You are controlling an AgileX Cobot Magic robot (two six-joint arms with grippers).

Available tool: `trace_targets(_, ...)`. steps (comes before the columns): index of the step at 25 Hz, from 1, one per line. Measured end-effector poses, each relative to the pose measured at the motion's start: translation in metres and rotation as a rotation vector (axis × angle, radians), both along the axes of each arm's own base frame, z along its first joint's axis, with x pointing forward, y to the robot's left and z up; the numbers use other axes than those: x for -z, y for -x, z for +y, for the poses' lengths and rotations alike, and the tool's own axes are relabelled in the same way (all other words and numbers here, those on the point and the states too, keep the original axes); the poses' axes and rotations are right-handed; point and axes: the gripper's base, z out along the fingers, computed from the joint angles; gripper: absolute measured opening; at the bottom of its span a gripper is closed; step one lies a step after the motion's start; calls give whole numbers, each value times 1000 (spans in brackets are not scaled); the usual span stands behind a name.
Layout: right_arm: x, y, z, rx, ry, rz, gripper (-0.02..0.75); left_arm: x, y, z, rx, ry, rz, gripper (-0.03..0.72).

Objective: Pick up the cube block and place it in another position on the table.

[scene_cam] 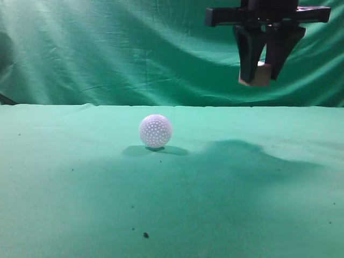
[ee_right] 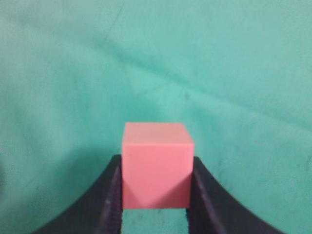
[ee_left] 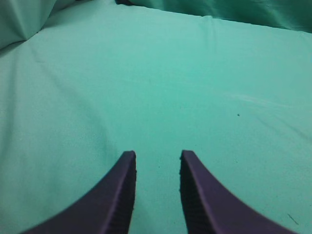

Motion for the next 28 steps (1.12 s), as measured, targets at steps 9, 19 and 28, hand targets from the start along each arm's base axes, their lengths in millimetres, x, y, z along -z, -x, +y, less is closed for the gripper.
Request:
trace_targets(9, 31, -62, -8, 42, -27, 113, 221, 0, 0, 0, 0, 0, 0, 262)
trace_targets(19, 53, -72, -3, 39, -26, 149, 332, 0, 0, 0, 0, 0, 0, 262)
trace_targets(28, 26, -59, -8, 46, -10, 188, 260, 0, 0, 0, 0, 0, 0, 262)
